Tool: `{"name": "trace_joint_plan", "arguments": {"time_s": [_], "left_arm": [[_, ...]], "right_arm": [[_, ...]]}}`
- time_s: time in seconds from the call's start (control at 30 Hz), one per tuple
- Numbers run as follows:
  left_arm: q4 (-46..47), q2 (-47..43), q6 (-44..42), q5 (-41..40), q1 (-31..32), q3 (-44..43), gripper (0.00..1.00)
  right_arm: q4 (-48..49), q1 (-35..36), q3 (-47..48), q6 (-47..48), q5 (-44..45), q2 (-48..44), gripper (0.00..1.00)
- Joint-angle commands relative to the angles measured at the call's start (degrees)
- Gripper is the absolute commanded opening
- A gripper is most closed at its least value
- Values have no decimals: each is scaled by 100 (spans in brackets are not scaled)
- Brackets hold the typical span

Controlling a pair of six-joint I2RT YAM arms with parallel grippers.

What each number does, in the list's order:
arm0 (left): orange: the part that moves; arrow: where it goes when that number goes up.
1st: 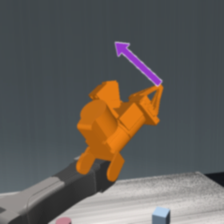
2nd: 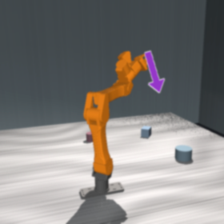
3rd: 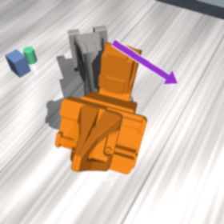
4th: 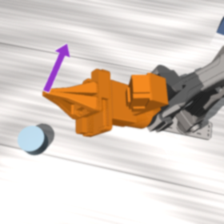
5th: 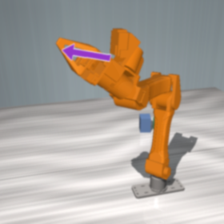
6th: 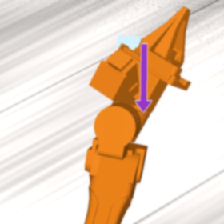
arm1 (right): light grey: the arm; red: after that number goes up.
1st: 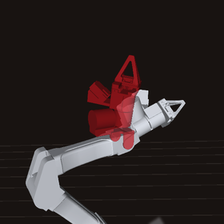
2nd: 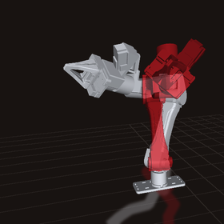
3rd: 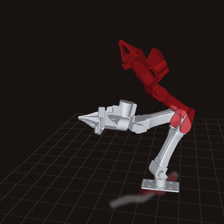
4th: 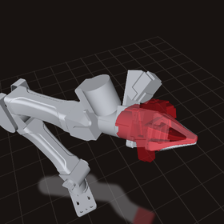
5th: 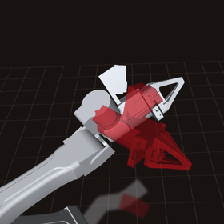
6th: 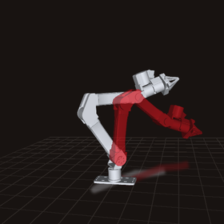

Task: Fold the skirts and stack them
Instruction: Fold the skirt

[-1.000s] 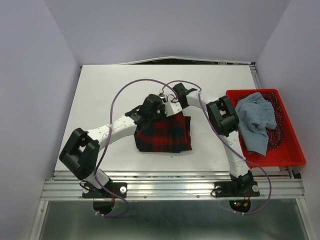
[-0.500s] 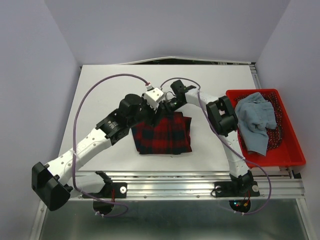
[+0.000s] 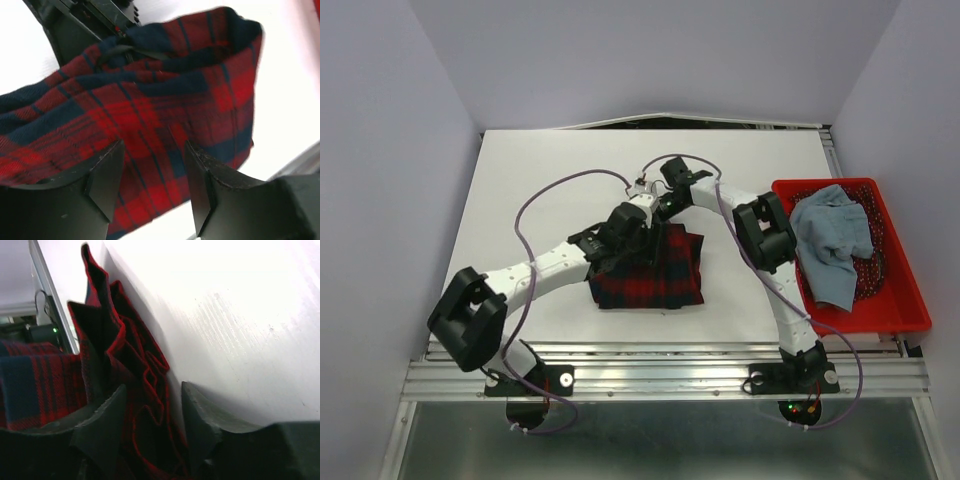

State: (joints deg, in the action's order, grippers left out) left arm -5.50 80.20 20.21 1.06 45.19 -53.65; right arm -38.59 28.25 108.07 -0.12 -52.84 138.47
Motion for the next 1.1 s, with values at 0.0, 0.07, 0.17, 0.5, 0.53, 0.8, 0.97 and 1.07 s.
{"name": "trace_joint_plan", "arguments": {"time_s": [0.0,0.07,0.17,0.5,0.53,0.8,0.97,1.07], "left_arm": [[279,793,484,-676,43,-250,61],[23,1511,563,-835,-88,-548,61],[-205,2268,651,-511,-431,-900,61],[-452,2062,116,-651,-546,-1324,79],[-452,1721,37,-755,-529,-1315,83],[-189,-47,-526,-336,-555,-1104,83],[153,-707,-940,2005,-1045,-737,62],[680,-735,-598,3089,-1389,-280,46]], "right_arm": [[641,14,30,-531,1511,-83,57],[808,-47,82,-742,2229,-162,73],[949,-118,328,-902,3135,-312,87],[941,-1268,1287,-1280,3712,-707,100],[923,-1435,1278,-1306,3519,-908,100],[1590,-1621,-747,-1646,1103,-2848,84],[2939,-1560,-2337,-3097,-671,-3704,65],[3778,-1244,-3105,-3644,-1104,-4020,55]]}}
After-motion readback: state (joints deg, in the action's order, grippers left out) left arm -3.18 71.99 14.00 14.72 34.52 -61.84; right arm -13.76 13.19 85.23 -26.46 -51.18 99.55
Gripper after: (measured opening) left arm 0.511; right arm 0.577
